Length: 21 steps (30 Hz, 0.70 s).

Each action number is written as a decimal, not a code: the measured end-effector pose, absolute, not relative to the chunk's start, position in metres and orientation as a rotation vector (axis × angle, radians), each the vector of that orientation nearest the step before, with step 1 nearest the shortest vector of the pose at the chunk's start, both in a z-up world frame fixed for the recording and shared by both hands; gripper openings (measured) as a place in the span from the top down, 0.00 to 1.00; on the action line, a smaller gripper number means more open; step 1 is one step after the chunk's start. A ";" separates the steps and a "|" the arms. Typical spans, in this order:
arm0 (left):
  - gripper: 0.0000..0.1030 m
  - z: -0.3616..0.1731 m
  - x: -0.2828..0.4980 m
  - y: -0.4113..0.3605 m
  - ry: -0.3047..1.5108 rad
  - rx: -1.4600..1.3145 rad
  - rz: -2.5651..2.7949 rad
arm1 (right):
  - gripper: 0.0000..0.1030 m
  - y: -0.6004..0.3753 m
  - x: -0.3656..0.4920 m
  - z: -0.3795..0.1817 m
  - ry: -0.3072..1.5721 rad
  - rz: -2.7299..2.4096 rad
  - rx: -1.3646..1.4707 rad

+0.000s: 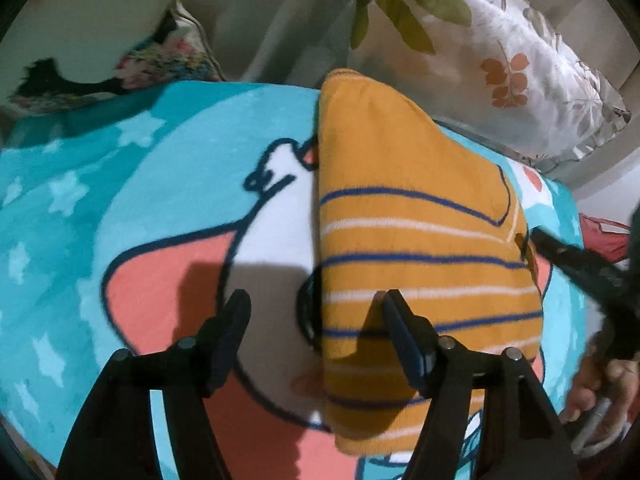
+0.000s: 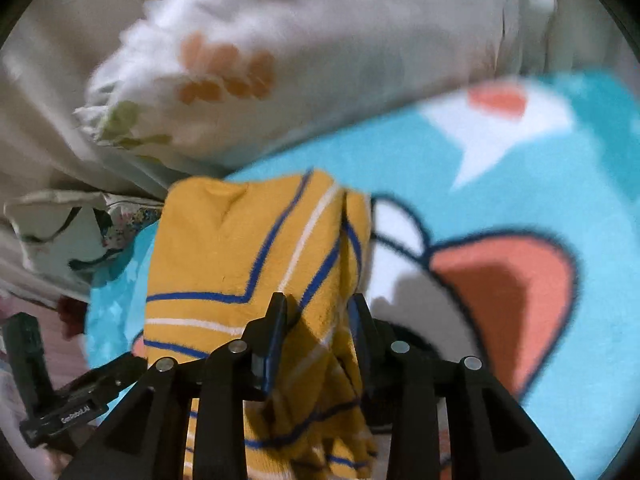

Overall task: Fold small clothes
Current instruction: 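Fold the held sweater edge over onto the bundle with the right gripper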

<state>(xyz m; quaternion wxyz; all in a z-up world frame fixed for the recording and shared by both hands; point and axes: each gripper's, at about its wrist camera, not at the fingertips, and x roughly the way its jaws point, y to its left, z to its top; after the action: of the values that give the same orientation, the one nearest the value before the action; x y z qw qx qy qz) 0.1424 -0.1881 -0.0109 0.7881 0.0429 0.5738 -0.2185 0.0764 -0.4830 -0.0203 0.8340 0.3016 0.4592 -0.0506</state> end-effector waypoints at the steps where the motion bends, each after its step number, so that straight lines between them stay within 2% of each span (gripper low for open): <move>1: 0.32 -0.008 0.138 -0.186 1.225 0.086 -0.459 | 0.64 -0.478 0.074 -0.009 0.948 -0.096 0.618; 6: 0.29 0.012 0.111 -0.159 1.157 0.057 -0.384 | 0.64 -0.443 0.051 0.028 0.850 0.072 0.602; 9: 0.29 0.019 0.094 -0.152 1.131 0.044 -0.355 | 0.64 -0.421 0.055 0.006 0.921 0.116 0.575; 12: 0.29 0.027 0.076 -0.145 1.095 0.047 -0.324 | 0.71 -0.430 0.060 -0.037 1.047 0.058 0.619; 14: 0.28 0.034 0.064 -0.140 1.070 0.060 -0.306 | 0.72 -0.441 0.055 -0.041 1.030 0.066 0.704; 17: 0.26 0.040 0.045 -0.136 1.042 0.078 -0.280 | 0.69 -0.438 0.049 -0.024 1.004 0.050 0.647; 21: 0.25 0.039 0.024 -0.138 1.047 0.107 -0.280 | 0.60 -0.431 0.035 -0.015 0.996 0.052 0.605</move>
<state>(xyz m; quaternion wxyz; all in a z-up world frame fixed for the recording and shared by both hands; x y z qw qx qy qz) 0.0245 -0.1382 0.0388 0.8552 0.0511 0.4982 -0.1332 0.0354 -0.4314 -0.0147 0.8348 0.2855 0.4701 0.0245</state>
